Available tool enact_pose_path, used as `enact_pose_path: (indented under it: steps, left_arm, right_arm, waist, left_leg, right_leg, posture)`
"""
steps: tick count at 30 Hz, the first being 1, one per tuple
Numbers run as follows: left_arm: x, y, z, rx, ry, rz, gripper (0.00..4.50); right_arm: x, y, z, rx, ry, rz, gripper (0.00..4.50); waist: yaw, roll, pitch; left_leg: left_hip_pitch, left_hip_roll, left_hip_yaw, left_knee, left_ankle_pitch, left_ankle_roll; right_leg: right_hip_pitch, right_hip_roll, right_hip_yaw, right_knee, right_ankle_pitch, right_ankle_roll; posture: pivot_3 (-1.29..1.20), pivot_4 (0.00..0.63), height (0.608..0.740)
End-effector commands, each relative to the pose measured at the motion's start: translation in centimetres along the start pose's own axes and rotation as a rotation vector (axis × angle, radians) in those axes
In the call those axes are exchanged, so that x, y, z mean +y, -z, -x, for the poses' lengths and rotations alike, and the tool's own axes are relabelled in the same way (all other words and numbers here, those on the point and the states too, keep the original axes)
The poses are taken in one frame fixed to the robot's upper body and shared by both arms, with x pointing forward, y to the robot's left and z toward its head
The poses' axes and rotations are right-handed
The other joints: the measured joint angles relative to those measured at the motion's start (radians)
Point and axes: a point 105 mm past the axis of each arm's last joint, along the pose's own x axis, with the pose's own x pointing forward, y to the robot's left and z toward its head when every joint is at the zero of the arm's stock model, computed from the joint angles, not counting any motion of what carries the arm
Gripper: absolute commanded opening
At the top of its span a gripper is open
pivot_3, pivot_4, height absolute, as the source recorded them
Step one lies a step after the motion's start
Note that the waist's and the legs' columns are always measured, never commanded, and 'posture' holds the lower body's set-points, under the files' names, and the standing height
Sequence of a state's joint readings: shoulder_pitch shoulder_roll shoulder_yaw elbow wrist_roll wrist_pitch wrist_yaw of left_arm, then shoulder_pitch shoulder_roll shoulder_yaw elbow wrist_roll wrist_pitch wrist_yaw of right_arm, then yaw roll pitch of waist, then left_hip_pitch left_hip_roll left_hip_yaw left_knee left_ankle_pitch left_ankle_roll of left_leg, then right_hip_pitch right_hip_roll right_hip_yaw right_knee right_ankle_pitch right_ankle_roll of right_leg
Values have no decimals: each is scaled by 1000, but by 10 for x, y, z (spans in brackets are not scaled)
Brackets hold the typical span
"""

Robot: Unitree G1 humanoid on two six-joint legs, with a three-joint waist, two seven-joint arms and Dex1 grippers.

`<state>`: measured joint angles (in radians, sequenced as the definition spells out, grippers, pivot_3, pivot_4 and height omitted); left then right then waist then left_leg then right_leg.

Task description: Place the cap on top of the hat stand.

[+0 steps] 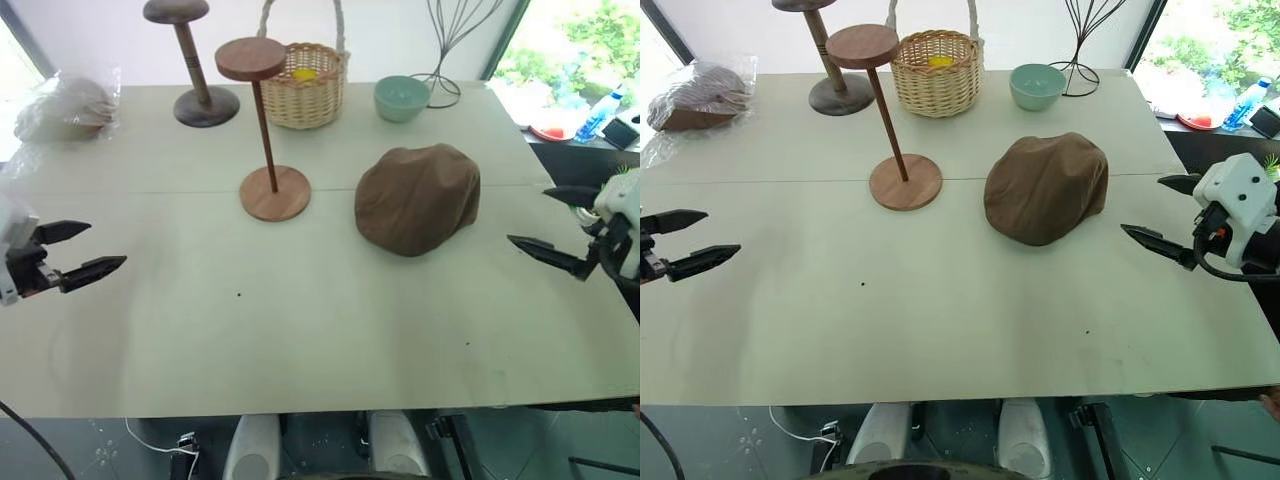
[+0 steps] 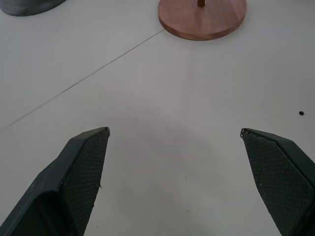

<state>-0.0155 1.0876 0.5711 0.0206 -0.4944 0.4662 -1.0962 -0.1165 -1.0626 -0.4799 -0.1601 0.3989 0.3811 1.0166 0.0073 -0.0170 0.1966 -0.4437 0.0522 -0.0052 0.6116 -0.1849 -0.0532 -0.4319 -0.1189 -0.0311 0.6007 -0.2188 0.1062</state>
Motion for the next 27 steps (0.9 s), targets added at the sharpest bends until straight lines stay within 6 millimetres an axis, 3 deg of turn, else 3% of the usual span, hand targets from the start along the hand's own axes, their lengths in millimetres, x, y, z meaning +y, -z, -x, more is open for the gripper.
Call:
enact_pose_path:
  steps: [1, 10, 18, 22, 27]
  left_arm:
    - [4, -11, 3, -8, -5, -67, 4500]
    - [8, -17, 0, -53, -13, -35, 4500]
    - [0, -51, -12, -117, 111, -42, 4500]
    - [-33, -84, -20, -157, 355, -31, 4500]
    - [-69, -102, -38, -124, 615, -115, 4500]
  right_arm:
    - [-6, -10, 4, -12, 19, 48, 4472]
    - [-10, -12, 4, -16, 57, 74, 4472]
    - [-19, -26, 3, 10, 109, 136, 4472]
    - [3, -53, -9, 13, 48, 205, 4472]
    - [44, -71, -34, 16, 5, 272, 4472]
  waist:
    - [0, 0, 0]
    - [1, 0, 0]
    - [4, 0, 0]
    - [3, 0, 0]
    - [2, 0, 0]
  left_leg:
    - [0, 0, 0, 0, 0, 0]
    - [1, 0, 0, 2, 0, 0]
    - [1, 0, 0, 4, 0, 0]
    - [1, 0, 0, 6, 0, 0]
    - [3, 0, 0, 6, 1, 0]
  right_leg:
    - [0, 0, 0, 0, 0, 0]
    - [2, 0, 0, 1, 1, 2]
    - [1, 0, 0, 5, 2, 3]
    - [0, 0, 1, 9, 1, 3]
    - [0, 0, 1, 13, 1, 3]
  posture:
    - [0, 150, 728]
    - [0, 150, 728]
    - [0, 150, 728]
    - [0, 150, 728]
    - [0, 150, 728]
